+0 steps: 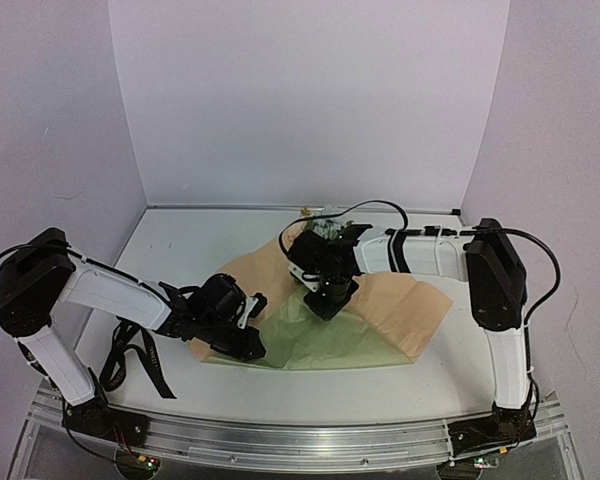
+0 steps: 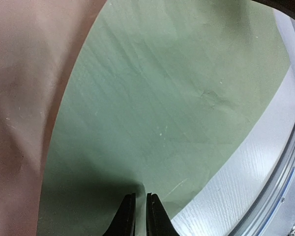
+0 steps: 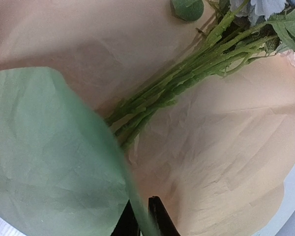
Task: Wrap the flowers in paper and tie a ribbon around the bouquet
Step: Fold the flattened wrapping paper at the center of the board, then press the fold line on the 1/4-folded wrapping paper.
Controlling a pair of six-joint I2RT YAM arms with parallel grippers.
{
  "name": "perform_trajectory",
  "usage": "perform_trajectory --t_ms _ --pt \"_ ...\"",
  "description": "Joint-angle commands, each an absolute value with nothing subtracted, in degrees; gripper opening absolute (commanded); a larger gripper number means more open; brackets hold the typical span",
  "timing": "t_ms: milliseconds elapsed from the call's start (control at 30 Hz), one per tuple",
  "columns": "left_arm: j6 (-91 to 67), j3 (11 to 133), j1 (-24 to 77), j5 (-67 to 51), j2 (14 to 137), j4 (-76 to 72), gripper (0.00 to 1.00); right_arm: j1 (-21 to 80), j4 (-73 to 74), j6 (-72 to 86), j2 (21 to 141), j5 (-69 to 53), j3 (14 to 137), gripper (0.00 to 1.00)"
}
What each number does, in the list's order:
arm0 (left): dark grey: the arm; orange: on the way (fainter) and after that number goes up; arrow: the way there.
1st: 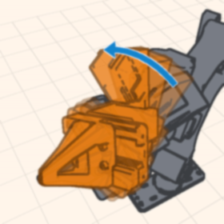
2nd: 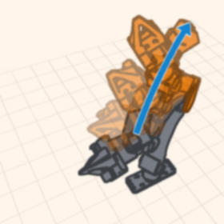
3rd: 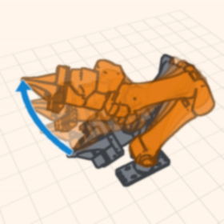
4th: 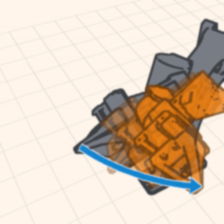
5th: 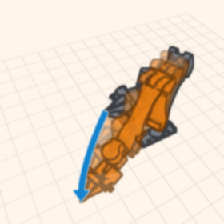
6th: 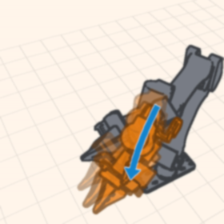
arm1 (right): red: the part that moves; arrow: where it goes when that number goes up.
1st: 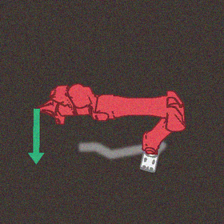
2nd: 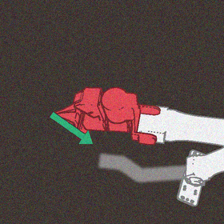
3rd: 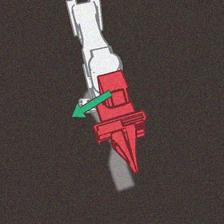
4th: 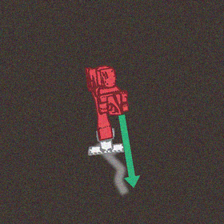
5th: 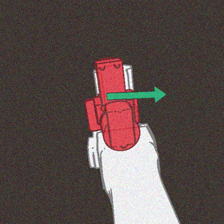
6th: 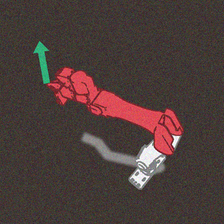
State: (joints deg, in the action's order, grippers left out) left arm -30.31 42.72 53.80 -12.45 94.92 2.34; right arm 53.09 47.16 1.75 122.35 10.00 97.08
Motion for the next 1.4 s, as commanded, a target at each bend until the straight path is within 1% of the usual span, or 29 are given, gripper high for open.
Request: perform_trajectory --t_ms 0,33,100,167,300,400,533,767,833,933,1000,1133,1367 --pt "-30.9 43.62 53.88 -9.8 96.73 0.25 0.09 52.67 47.04 3.45 121.78 11.8 98.1 0.11" --pt "-30.86 43.73 53.88 -9.62 97.04 0.26 0.09 52.73 47.03 3.7 121.42 11.83 97.85 0.15" --pt "-30.97 44.1 53.88 -9.57 98.02 0.44 0.08 52.69 47.06 4.02 120.59 11.92 97.32 0.27" --pt "-31.06 44.27 53.88 -9.66 98.7 0.46 0.08 52.69 47.21 4.4 119.56 11.91 97.02 0.32" --pt "-30.93 44.29 53.88 -9.51 99.44 0.72 0.08 52.69 48.82 5.57 116.11 10.58 96.31 0.46" --pt "-30.85 44.34 53.88 -9.56 99.7 0.88 0.08 52.73 51.0 8.93 111.98 7.59 95.14 0.48" --pt "-31.02 44.19 53.88 -9.58 100.11 0.85 0.07 52.89 54.52 16.95 107.74 2.62 92.66 0.45" --pt "-31.2 43.74 53.84 -9.72 100.38 0.76 0.07 53.9 52.0 26.17 102.87 1.2 83.16 0.42" --pt "-31.17 43.87 53.86 -9.75 100.46 0.9 0.07 54.34 50.13 27.64 103.19 0.53 81.32 0.38" --pt "-31.05 44.02 53.84 -9.69 100.45 1.3 0.07 54.54 48.21 29.47 104.37 0.49 79.03 0.27" --pt "-30.96 44.12 53.86 -9.61 100.38 1.54 0.07 54.57 46.01 30.46 104.97 0.47 77.25 0.23" --pt "-30.66 44.53 53.84 -9.49 100.38 2.17 0.07 54.49 42.29 31.33 105.43 1.96 73.04 0.19" --pt "-29.71 44.97 53.79 -9.29 100.47 3.21 0.07 54.48 39.61 32.74 106.16 4.77 68.27 0.15"
